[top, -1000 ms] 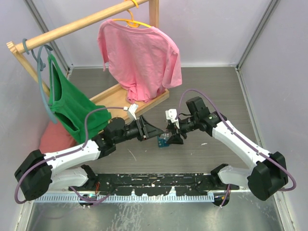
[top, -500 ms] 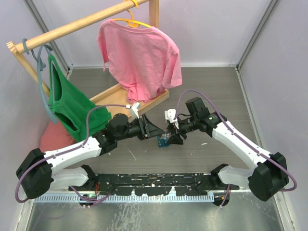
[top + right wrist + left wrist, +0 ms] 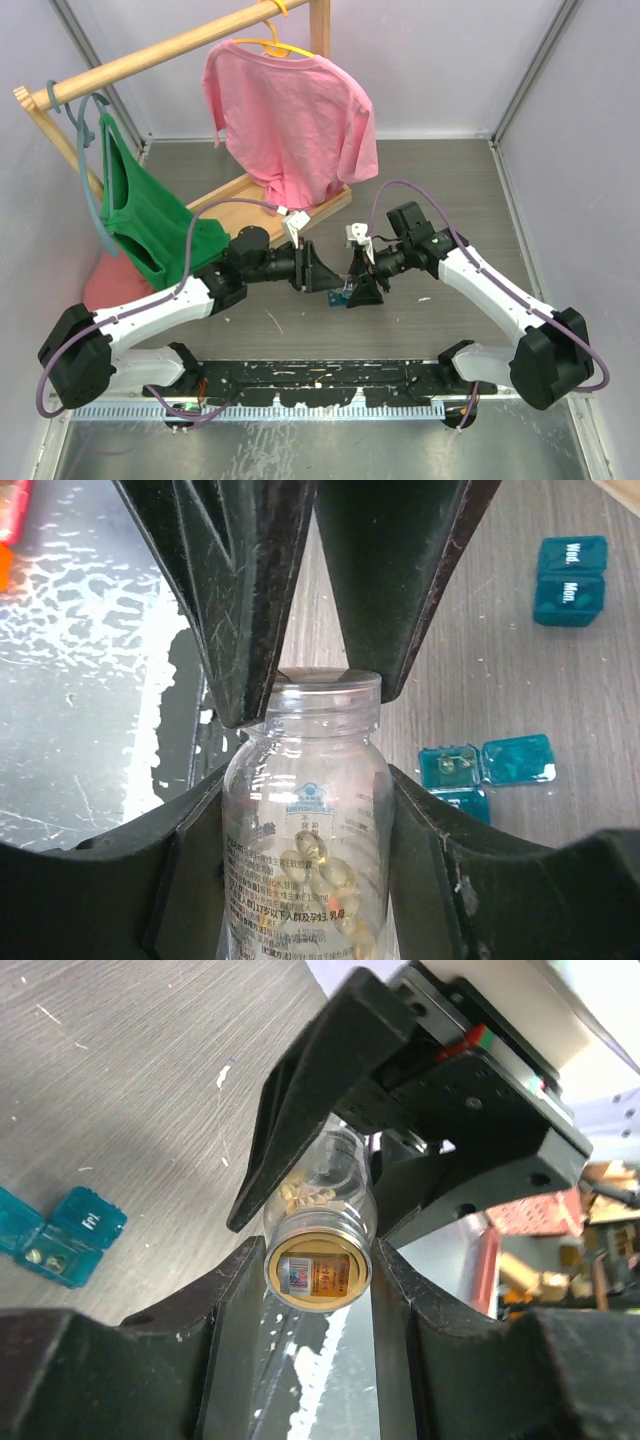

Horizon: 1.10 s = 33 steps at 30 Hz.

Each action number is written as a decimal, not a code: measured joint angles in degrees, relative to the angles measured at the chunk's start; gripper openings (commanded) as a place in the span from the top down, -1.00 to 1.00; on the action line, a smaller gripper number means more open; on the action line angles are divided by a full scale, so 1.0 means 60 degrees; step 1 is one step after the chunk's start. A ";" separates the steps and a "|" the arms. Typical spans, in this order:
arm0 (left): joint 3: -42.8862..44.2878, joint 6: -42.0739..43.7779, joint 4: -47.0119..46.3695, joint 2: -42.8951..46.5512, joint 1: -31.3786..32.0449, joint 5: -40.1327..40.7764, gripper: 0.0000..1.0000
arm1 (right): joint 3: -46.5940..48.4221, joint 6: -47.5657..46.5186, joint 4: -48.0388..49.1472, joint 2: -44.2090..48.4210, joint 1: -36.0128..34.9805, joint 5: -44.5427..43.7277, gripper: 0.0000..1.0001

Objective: Sort the pills into containers

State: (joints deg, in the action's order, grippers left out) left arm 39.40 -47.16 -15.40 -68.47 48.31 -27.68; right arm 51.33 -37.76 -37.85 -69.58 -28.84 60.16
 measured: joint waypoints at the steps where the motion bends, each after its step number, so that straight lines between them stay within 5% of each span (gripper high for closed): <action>1: 0.0062 0.0364 0.0084 0.0004 0.0000 -0.0109 0.68 | 0.0000 0.0040 -0.0015 -0.0058 0.0015 0.0113 0.98; 10: 0.0087 0.2688 -0.0051 0.0419 0.0036 -0.0423 0.17 | 0.0000 0.0215 0.0270 -0.0153 0.0142 0.0940 0.98; 26: -0.0499 0.2743 -0.0182 0.1701 0.0240 0.0925 -0.93 | 0.0000 0.0211 0.1053 -0.0084 0.0270 0.1377 0.98; 33: -0.1308 0.2481 -0.0266 0.3355 0.0262 0.1610 -0.96 | 0.0000 0.0095 0.1078 -0.0040 0.0342 0.1381 0.98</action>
State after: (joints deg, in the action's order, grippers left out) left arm 31.55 -32.27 -16.99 -48.34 49.89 -18.02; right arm 51.33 -37.19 -31.38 -69.82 -26.79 68.45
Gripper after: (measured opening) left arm 0.982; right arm 0.592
